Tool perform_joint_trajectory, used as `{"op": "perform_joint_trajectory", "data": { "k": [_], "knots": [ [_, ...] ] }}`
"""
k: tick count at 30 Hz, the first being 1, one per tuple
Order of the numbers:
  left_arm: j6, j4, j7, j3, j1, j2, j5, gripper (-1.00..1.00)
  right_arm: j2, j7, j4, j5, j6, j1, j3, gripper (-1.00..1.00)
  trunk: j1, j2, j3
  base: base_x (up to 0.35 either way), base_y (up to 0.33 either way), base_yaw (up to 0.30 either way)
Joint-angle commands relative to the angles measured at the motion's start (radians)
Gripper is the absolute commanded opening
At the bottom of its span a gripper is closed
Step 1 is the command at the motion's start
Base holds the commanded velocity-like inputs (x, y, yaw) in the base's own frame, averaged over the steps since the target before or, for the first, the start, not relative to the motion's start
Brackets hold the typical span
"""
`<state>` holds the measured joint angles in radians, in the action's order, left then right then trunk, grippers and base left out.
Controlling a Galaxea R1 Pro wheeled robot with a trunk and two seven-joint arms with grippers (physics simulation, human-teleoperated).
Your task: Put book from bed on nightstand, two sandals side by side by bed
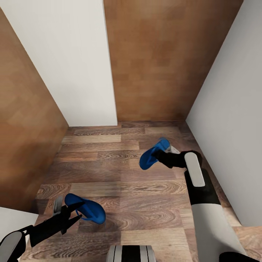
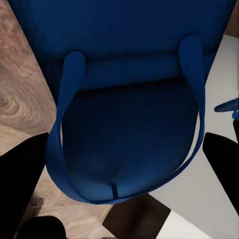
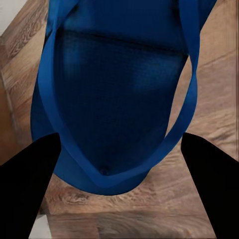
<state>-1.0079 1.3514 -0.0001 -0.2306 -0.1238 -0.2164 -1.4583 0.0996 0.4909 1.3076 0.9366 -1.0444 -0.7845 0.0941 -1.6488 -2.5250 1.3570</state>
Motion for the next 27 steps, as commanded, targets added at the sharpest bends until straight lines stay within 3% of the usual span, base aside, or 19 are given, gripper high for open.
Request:
{"op": "perform_joint_trajectory", "data": {
  "k": [1,3,6,8,11,14,17,20,21,22,27],
  "knots": [
    [-0.005,0.000,0.000,-0.001,0.000,0.000,0.001,-1.00,-0.010,-0.003,0.021,0.016,-0.003,0.028,0.002,-1.00,0.001,0.000,-0.003,0.000,0.000,0.000],
    [-0.005,0.000,0.000,-0.001,0.000,-0.001,0.002,-1.00,-0.032,-0.029,0.038,0.016,-0.003,0.064,0.001,-1.00,0.002,0.000,-0.011,0.000,0.000,0.000],
    [-0.006,0.000,0.001,-0.001,0.000,-0.005,0.002,-1.00,-0.093,-0.091,0.051,0.017,-0.003,0.111,-0.001,-1.00,0.003,0.001,-0.023,0.000,0.000,0.000],
    [-0.006,0.000,0.002,0.000,0.000,-0.007,0.004,-1.00,-0.162,-0.163,0.053,0.018,-0.003,0.143,-0.019,-1.00,0.004,0.002,-0.030,0.000,0.000,0.000],
    [-0.006,0.000,0.004,0.001,0.000,-0.005,0.008,-1.00,-0.235,-0.243,0.053,0.019,-0.003,0.160,-0.056,-1.00,0.005,0.002,-0.042,0.000,0.000,0.000],
    [-0.007,0.000,0.004,0.002,0.000,-0.001,0.043,-1.00,-0.313,-0.367,0.049,0.020,-0.003,0.185,-0.118,-1.00,0.006,0.003,-0.054,0.000,0.000,0.000],
    [-0.007,0.000,0.004,0.001,0.000,-0.002,0.081,-1.00,-0.354,-0.443,0.047,0.018,-0.003,0.220,-0.143,-1.00,0.008,0.004,-0.065,0.000,0.000,0.000],
    [-0.007,0.000,0.003,0.001,0.000,-0.005,0.094,-1.00,-0.394,-0.506,0.045,0.017,-0.003,0.247,-0.153,-1.00,0.009,0.004,-0.077,0.000,0.000,0.000],
    [-0.008,0.000,0.003,0.000,0.000,-0.006,0.098,-1.00,-0.414,-0.544,0.043,0.015,-0.003,0.263,-0.157,-1.00,0.010,0.005,-0.081,0.000,0.000,0.000],
    [-0.008,0.000,0.003,0.000,0.000,-0.007,0.101,-1.00,-0.455,-0.641,0.038,0.009,-0.003,0.314,-0.161,-1.00,0.010,0.005,-0.085,0.000,0.000,0.000],
    [-0.007,0.000,0.003,0.002,0.000,-0.006,0.102,-1.00,-0.476,-0.719,-0.005,-0.003,0.011,0.363,-0.163,-1.00,0.012,0.006,-0.104,0.000,0.000,0.000]
  ]
}}
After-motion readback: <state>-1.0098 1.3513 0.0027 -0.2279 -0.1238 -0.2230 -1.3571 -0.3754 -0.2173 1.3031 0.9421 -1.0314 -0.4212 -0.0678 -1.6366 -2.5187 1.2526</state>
